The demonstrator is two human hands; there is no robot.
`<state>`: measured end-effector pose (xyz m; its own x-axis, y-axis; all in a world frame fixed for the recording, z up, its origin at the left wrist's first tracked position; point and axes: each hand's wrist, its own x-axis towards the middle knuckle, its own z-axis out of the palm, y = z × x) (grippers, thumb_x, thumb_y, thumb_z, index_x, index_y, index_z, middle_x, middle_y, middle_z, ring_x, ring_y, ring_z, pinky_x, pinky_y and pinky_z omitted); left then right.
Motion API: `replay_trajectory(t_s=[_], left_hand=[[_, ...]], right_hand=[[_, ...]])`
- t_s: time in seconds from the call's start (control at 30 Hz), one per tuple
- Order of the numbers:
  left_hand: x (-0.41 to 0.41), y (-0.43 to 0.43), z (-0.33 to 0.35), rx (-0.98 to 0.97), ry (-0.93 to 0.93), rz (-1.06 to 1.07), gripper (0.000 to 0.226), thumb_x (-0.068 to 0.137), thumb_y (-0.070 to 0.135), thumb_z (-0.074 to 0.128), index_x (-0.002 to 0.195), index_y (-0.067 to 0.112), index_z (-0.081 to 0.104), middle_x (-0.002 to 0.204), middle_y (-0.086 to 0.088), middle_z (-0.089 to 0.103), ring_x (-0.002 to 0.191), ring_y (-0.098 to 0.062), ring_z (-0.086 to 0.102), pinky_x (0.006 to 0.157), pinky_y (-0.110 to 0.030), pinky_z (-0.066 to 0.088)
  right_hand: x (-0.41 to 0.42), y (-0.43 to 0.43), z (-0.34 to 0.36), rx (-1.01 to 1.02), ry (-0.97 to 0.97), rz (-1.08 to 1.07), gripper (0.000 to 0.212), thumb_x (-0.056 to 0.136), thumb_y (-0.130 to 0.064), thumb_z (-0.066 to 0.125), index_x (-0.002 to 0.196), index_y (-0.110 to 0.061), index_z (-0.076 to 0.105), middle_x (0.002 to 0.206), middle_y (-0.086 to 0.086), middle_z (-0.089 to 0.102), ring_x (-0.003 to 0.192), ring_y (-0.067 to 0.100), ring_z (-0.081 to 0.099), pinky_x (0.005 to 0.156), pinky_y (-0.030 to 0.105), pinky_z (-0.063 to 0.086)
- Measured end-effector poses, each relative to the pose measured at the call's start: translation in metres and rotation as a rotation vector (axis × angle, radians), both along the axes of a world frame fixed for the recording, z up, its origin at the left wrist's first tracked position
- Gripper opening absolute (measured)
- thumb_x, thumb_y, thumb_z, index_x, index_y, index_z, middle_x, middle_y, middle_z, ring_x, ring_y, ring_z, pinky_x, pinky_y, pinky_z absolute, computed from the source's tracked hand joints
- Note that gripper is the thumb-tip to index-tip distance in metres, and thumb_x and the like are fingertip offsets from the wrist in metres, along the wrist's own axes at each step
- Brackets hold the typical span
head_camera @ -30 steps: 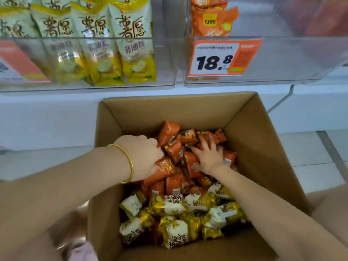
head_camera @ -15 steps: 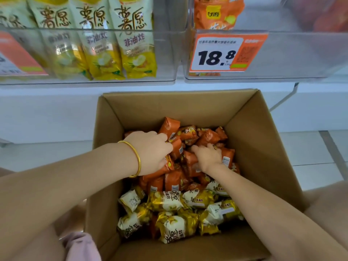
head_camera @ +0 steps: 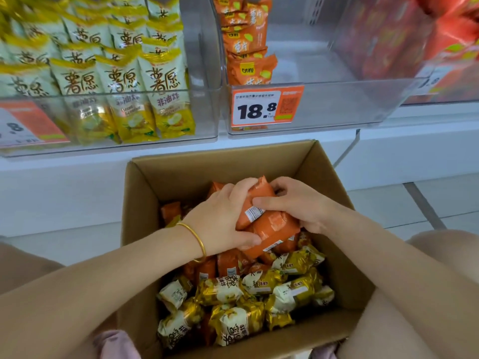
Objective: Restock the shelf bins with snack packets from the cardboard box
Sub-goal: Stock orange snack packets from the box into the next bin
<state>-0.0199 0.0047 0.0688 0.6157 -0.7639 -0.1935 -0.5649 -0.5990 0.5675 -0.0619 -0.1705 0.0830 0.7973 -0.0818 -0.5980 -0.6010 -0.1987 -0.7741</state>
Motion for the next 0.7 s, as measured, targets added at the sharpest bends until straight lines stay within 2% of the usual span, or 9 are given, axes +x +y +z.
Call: replay_trajectory(t_s=[0.1, 0.2, 0.27, 0.37, 0.4, 0.5, 0.57, 0.63, 0.7], left_hand=[[0.001, 0.0, 0.001, -0.065, 0.235, 0.136, 0.109, 0.066, 0.046, 0.081, 0.146, 0.033, 0.006, 0.141, 0.004, 0.031, 0.121, -0.012, 0.043, 0.098, -0.032, 0.046], [0.007, 0.001, 0.005, -0.107, 0.423, 0.302, 0.101, 0.069, 0.036, 0.081, 0.145, 0.026, 0.015, 0.125, 0.007, 0.038, 0.107, -0.008, 0.048, 0.079, -0.015, 0.045], [0.013, 0.001, 0.007, -0.186, 0.62, 0.465, 0.082, 0.073, 0.029, 0.079, 0.138, 0.021, 0.03, 0.118, 0.005, 0.048, 0.101, -0.011, 0.056, 0.076, -0.02, 0.05], [0.017, 0.002, 0.015, -0.423, 1.125, 0.721, 0.033, 0.084, 0.015, 0.066, 0.115, 0.012, 0.054, 0.101, -0.006, 0.066, 0.087, -0.018, 0.066, 0.072, -0.033, 0.057], [0.018, 0.003, 0.017, -0.486, 1.264, 0.745, 0.031, 0.083, 0.014, 0.063, 0.113, 0.011, 0.056, 0.102, -0.009, 0.068, 0.089, -0.022, 0.068, 0.074, -0.038, 0.057], [0.022, 0.007, 0.021, -0.585, 1.495, 0.704, 0.051, 0.072, 0.017, 0.065, 0.121, 0.007, 0.056, 0.116, -0.019, 0.065, 0.104, -0.035, 0.064, 0.088, -0.055, 0.049], [0.025, 0.009, 0.023, -0.587, 1.578, 0.655, 0.057, 0.068, 0.018, 0.069, 0.122, 0.006, 0.055, 0.114, -0.022, 0.064, 0.102, -0.04, 0.064, 0.091, -0.062, 0.045], [0.025, 0.01, 0.025, -0.601, 1.688, 0.551, 0.061, 0.063, 0.02, 0.074, 0.12, 0.004, 0.059, 0.114, -0.024, 0.063, 0.101, -0.043, 0.063, 0.091, -0.067, 0.041], [0.025, 0.012, 0.026, -0.635, 1.784, 0.412, 0.063, 0.06, 0.023, 0.08, 0.118, 0.004, 0.065, 0.12, -0.025, 0.061, 0.107, -0.045, 0.06, 0.09, -0.07, 0.04]], right_hand=[[0.004, -0.002, -0.002, -0.018, 0.016, -0.012, 0.056, 0.076, -0.029, 0.079, 0.123, -0.018, 0.052, 0.113, 0.008, 0.063, 0.097, 0.024, 0.065, 0.081, 0.04, 0.057], [0.008, -0.009, 0.004, -0.052, -0.043, -0.016, 0.05, 0.076, -0.023, 0.079, 0.119, -0.017, 0.055, 0.113, 0.007, 0.062, 0.099, 0.022, 0.064, 0.081, 0.037, 0.056], [0.01, -0.015, 0.011, -0.048, -0.121, -0.011, 0.042, 0.075, -0.018, 0.079, 0.111, -0.018, 0.06, 0.113, 0.005, 0.062, 0.1, 0.021, 0.063, 0.083, 0.035, 0.055], [0.01, -0.02, 0.021, -0.033, -0.27, -0.04, 0.036, 0.072, -0.013, 0.08, 0.103, -0.023, 0.063, 0.112, 0.0, 0.061, 0.103, 0.016, 0.062, 0.084, 0.031, 0.053], [0.01, -0.02, 0.022, -0.028, -0.325, -0.055, 0.035, 0.071, -0.012, 0.08, 0.1, -0.023, 0.063, 0.109, -0.001, 0.062, 0.102, 0.013, 0.062, 0.084, 0.03, 0.052], [0.011, -0.017, 0.023, 0.045, -0.474, -0.115, 0.031, 0.066, -0.012, 0.084, 0.084, -0.017, 0.06, 0.087, -0.005, 0.063, 0.079, 0.005, 0.063, 0.069, 0.022, 0.051], [0.012, -0.014, 0.02, 0.12, -0.554, -0.16, 0.023, 0.061, -0.014, 0.078, 0.073, -0.014, 0.058, 0.077, -0.007, 0.063, 0.068, 0.003, 0.06, 0.06, 0.019, 0.048], [0.013, -0.012, 0.019, 0.169, -0.621, -0.2, 0.015, 0.063, -0.014, 0.072, 0.063, -0.016, 0.058, 0.081, -0.006, 0.065, 0.07, 0.004, 0.06, 0.06, 0.019, 0.049], [0.013, -0.011, 0.016, 0.234, -0.667, -0.247, 0.017, 0.065, -0.015, 0.071, 0.056, -0.021, 0.059, 0.084, -0.007, 0.067, 0.076, 0.009, 0.061, 0.063, 0.023, 0.051]])
